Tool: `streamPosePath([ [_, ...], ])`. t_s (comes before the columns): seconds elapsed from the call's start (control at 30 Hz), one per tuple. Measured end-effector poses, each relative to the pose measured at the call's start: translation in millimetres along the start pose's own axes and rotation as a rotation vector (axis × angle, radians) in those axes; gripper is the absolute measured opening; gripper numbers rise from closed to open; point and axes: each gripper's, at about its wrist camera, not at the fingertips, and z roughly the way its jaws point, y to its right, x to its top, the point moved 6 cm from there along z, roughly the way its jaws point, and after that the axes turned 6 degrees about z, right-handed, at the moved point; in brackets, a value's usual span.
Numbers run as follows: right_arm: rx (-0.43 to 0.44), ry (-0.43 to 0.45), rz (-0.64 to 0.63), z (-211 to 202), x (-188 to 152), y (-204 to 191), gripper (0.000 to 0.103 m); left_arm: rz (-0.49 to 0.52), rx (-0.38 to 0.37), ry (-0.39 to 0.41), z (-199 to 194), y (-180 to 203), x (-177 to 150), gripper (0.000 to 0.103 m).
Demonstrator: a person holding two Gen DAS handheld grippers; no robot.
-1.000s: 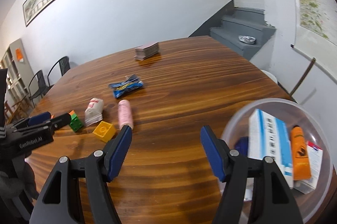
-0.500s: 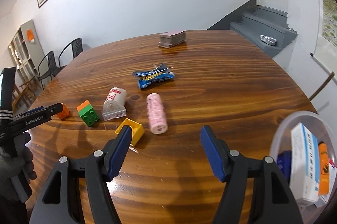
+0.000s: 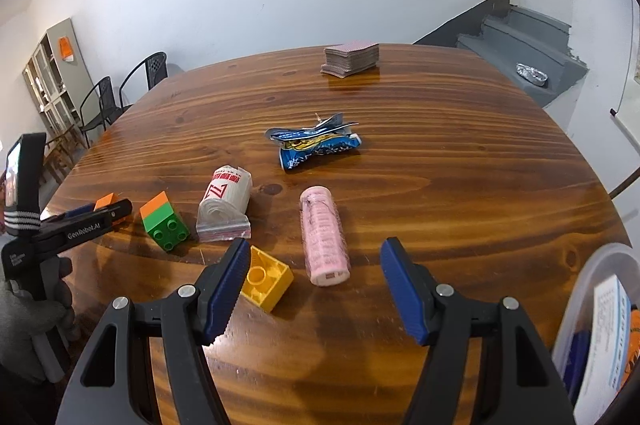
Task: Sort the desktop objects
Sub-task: 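Grasp the orange Lego brick with the left gripper while the right grasps the pink roll, then carry the pink roll and orange brick over the clear bowl and open both grippers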
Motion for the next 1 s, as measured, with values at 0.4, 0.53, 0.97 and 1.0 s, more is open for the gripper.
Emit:
streamPosePath([
  [0.4, 0.015, -0.08, 0.034, 41.3, 7.2, 3.9, 0.057, 0.055, -0.075, 0.053, -16.9, 18.4, 2.1, 0.039],
  [0.53, -0.007, -0.108, 0.019, 53.8, 5.4, 6.3, 0.05, 0.058, -0.106, 0.086, -33.3, 27.4, 7.1, 0.039],
  [0.97, -0.065, -0.104, -0.029, 53.4, 1.0, 3.3, 0.031, 0.062, -0.272, 0.169, -93.0, 73.1, -2.6, 0.039],
  [1.0, -0.068, -0.102, -0.025, 52.6, 0.3, 3.6, 0.031, 0.07, -0.277, 0.171, -94.3, 76.9, -4.0, 0.039],
])
